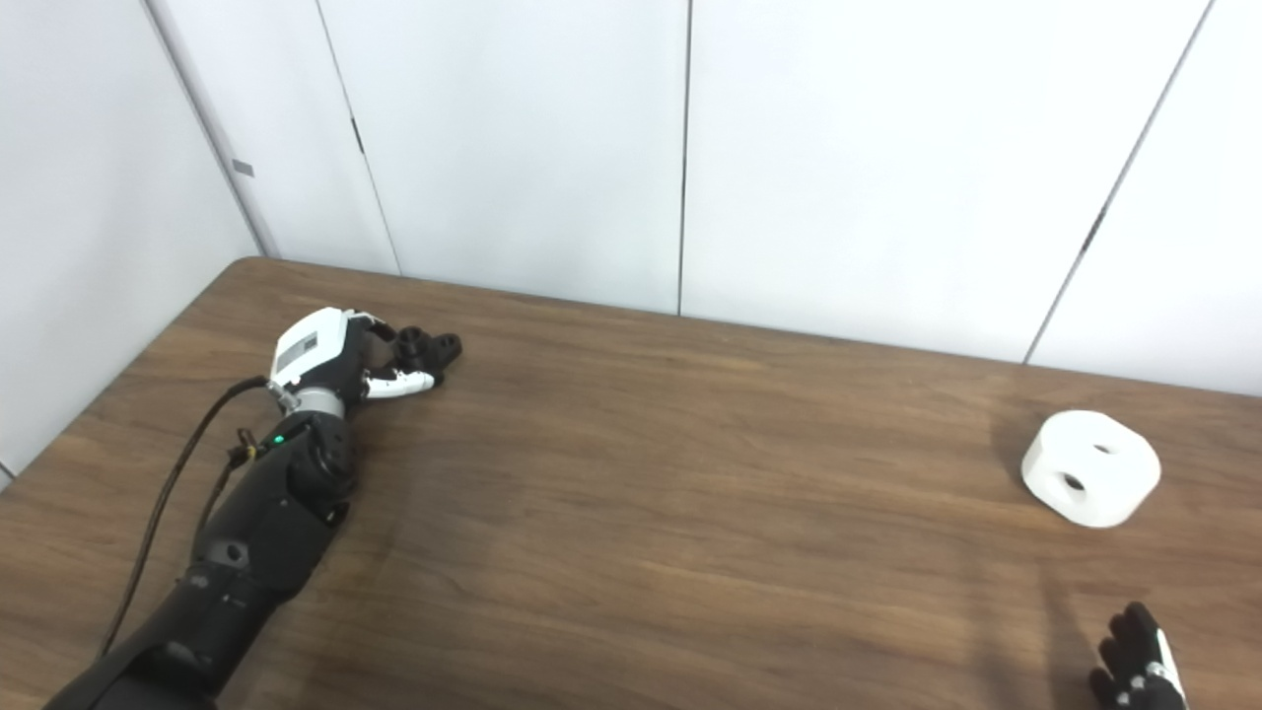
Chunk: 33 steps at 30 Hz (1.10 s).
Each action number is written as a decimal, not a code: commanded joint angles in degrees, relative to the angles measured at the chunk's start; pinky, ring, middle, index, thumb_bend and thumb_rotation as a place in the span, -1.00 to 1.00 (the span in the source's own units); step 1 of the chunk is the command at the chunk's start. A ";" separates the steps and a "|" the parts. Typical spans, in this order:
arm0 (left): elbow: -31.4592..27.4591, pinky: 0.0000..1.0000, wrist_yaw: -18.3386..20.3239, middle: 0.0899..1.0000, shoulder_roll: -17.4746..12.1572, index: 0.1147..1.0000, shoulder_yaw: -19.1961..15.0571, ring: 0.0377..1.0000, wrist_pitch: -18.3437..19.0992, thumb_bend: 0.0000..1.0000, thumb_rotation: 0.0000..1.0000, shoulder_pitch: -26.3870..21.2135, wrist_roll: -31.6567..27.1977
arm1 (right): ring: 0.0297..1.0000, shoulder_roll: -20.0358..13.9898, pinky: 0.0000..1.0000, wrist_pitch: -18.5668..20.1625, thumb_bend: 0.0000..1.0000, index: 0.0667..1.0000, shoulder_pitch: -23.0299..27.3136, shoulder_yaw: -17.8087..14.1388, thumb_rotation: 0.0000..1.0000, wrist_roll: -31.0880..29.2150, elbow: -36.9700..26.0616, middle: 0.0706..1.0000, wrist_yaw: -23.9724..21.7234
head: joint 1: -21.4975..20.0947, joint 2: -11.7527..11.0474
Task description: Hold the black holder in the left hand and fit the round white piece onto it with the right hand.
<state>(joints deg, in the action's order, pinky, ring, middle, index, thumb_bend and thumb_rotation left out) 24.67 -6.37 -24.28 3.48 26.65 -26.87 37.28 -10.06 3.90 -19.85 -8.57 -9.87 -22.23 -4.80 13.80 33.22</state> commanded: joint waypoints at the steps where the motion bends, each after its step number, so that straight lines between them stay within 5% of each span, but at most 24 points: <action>1: -1.86 0.87 0.08 0.82 -0.84 0.26 -0.82 0.94 0.24 0.70 -0.32 -1.74 1.71 | 1.00 -0.40 1.00 -0.24 0.01 1.00 0.09 -0.22 1.00 -0.33 -1.80 1.00 -0.21 | 0.06 0.00; 16: -2.70 0.92 1.87 0.75 -0.28 0.13 -0.41 0.92 0.23 0.67 -0.39 0.57 5.29 | 1.00 -0.85 1.00 0.05 0.08 0.98 -0.03 -0.84 1.00 -1.04 -2.25 1.00 -0.11 | 0.21 0.86; 27: -3.66 0.90 0.60 0.72 -0.98 0.02 0.55 0.90 -0.05 0.61 -0.62 1.38 4.58 | 1.00 -1.45 1.00 -0.44 0.08 0.99 0.35 -0.81 1.00 -0.49 -1.75 1.00 -0.25 | 0.30 1.03; 29: -3.93 0.89 0.05 0.66 -1.10 -0.12 0.44 0.87 -0.74 0.16 -0.82 1.80 3.81 | 1.00 -1.40 1.00 -0.26 0.08 0.98 0.37 -0.87 1.00 -0.66 -1.83 1.00 -0.21 | 0.30 1.03; 33: -4.09 0.81 -0.49 0.55 -1.09 -0.16 0.20 0.77 -1.22 0.05 -0.90 2.32 2.23 | 1.00 -1.24 1.00 0.01 0.11 0.98 0.32 -1.02 1.00 -0.55 -2.03 0.99 0.08 | 0.37 1.21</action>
<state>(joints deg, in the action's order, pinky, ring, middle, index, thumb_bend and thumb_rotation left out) 21.49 -6.43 -24.06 3.65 26.01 -24.34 39.68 -10.71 4.38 -19.79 -8.89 -10.42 -22.49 -4.80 14.15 34.37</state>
